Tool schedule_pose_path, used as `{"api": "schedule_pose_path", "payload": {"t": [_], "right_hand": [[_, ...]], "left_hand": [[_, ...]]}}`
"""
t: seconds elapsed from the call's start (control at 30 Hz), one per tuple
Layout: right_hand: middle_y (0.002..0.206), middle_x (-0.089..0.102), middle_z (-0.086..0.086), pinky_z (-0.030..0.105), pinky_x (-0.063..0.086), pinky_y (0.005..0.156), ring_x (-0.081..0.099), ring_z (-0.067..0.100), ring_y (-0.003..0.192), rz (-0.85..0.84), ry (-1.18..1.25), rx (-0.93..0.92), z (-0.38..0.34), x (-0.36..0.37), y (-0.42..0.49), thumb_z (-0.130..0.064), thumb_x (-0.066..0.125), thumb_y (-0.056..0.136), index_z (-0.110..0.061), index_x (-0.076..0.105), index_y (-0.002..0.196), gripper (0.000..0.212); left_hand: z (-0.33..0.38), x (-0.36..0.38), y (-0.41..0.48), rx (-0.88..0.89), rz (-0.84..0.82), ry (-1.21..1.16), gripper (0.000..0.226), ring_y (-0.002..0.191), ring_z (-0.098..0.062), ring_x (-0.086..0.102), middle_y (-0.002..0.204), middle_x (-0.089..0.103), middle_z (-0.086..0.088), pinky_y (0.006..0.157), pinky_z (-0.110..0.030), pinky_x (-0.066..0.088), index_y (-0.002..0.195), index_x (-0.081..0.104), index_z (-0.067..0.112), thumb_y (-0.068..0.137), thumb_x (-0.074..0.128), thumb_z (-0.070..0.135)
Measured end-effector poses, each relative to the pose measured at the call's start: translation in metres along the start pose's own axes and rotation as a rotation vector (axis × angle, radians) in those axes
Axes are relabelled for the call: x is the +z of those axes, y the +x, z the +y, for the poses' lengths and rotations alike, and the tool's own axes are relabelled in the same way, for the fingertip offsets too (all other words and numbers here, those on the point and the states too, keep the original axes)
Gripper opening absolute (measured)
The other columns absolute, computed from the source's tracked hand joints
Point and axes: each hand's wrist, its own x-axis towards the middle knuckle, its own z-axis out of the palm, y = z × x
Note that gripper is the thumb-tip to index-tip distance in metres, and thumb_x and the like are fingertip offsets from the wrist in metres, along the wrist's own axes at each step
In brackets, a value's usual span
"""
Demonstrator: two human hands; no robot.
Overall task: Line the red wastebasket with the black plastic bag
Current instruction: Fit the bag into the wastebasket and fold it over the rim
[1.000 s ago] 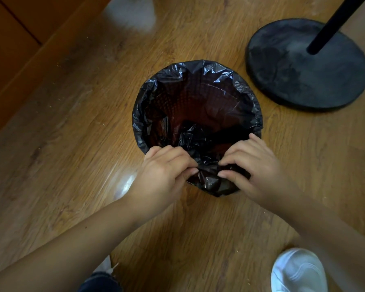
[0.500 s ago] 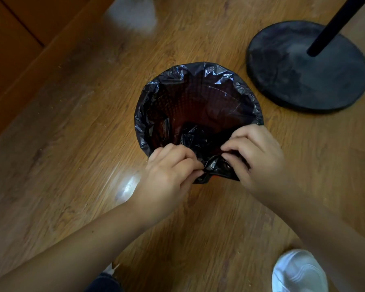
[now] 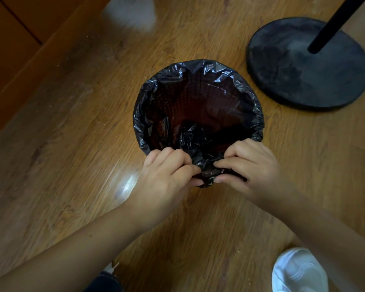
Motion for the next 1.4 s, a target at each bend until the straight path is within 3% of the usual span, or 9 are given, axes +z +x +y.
{"api": "schedule_pose_path", "payload": {"t": [0.1,0.27,0.4,0.7,0.9,1.03,1.17,1.3,1.4], "right_hand": [[0.079,0.06,0.004,0.021,0.029,0.075,0.045,0.011,0.079,0.025,-0.053,-0.003,0.0,0.004,-0.003,-0.034,0.063,0.079,-0.01,0.068,0.087,0.026],[0.075,0.059,0.005,0.023,0.028,0.073,0.045,0.013,0.078,0.123,-0.109,0.017,-0.004,0.013,0.001,-0.019,0.062,0.077,-0.01,0.066,0.076,0.01],[0.073,0.059,0.004,0.025,0.029,0.074,0.045,0.014,0.078,0.163,-0.143,0.034,-0.006,0.015,-0.001,-0.016,0.062,0.077,-0.01,0.065,0.073,0.007],[0.083,0.065,0.007,0.027,0.031,0.083,0.051,0.015,0.087,0.156,-0.185,0.062,0.008,0.005,-0.012,-0.009,0.063,0.075,-0.008,0.069,0.087,0.014],[0.096,0.062,0.007,0.041,0.025,0.107,0.051,0.017,0.102,0.073,-0.125,-0.023,-0.006,0.001,-0.016,-0.049,0.064,0.077,-0.014,0.058,0.103,0.044],[0.085,0.064,0.007,0.03,0.036,0.088,0.053,0.017,0.087,0.112,-0.096,-0.078,-0.019,0.009,-0.002,-0.03,0.064,0.083,-0.01,0.066,0.09,0.022],[0.079,0.062,0.008,0.027,0.037,0.068,0.051,0.019,0.075,0.048,-0.112,-0.039,-0.013,0.013,0.004,-0.013,0.066,0.079,-0.006,0.067,0.084,0.009],[0.075,0.06,0.009,0.028,0.038,0.067,0.053,0.021,0.071,0.063,-0.089,0.041,-0.006,0.011,0.003,-0.003,0.067,0.071,-0.004,0.066,0.079,0.008],[0.075,0.059,0.007,0.022,0.032,0.071,0.05,0.018,0.074,0.069,-0.073,0.075,-0.009,0.013,0.005,-0.007,0.064,0.072,-0.006,0.066,0.078,0.006]], "left_hand": [[-0.001,0.001,0.0,-0.011,-0.001,0.039,0.023,0.068,-0.021,0.057,0.076,0.065,-0.005,0.063,-0.035,0.035,0.083,0.071,0.01,0.082,0.057,0.028],[-0.002,0.005,0.0,-0.017,-0.034,0.044,0.02,0.08,-0.016,0.046,0.081,0.064,-0.004,0.067,-0.032,0.033,0.086,0.068,0.011,0.082,0.058,0.027],[-0.002,0.005,0.001,-0.035,-0.071,0.045,0.012,0.075,-0.02,0.058,0.08,0.065,-0.002,0.067,-0.031,0.034,0.083,0.067,0.012,0.077,0.058,0.016],[-0.007,0.0,0.002,-0.13,-0.079,0.039,0.021,0.068,-0.025,0.061,0.075,0.067,-0.005,0.07,-0.03,0.033,0.078,0.069,0.007,0.065,0.064,-0.009],[-0.007,-0.004,0.003,-0.129,-0.097,0.043,0.021,0.07,-0.026,0.062,0.076,0.066,-0.007,0.072,-0.032,0.034,0.079,0.069,0.006,0.071,0.057,-0.008],[-0.008,-0.005,0.004,-0.113,-0.102,0.032,0.023,0.07,-0.027,0.062,0.076,0.066,-0.007,0.072,-0.032,0.034,0.079,0.069,0.006,0.075,0.046,0.001],[-0.013,-0.002,0.001,-0.123,-0.08,0.03,0.019,0.076,-0.022,0.057,0.077,0.066,-0.007,0.074,-0.034,0.036,0.08,0.069,0.007,0.074,0.055,-0.005],[-0.025,-0.004,0.002,-0.134,-0.119,-0.002,0.022,0.082,-0.016,0.045,0.081,0.064,-0.007,0.081,-0.029,0.031,0.084,0.069,0.007,0.068,0.061,-0.005],[-0.023,-0.008,0.002,-0.143,-0.183,-0.015,0.027,0.09,-0.016,0.046,0.091,0.062,-0.005,0.085,-0.026,0.027,0.097,0.065,0.011,0.07,0.065,0.013]]}}
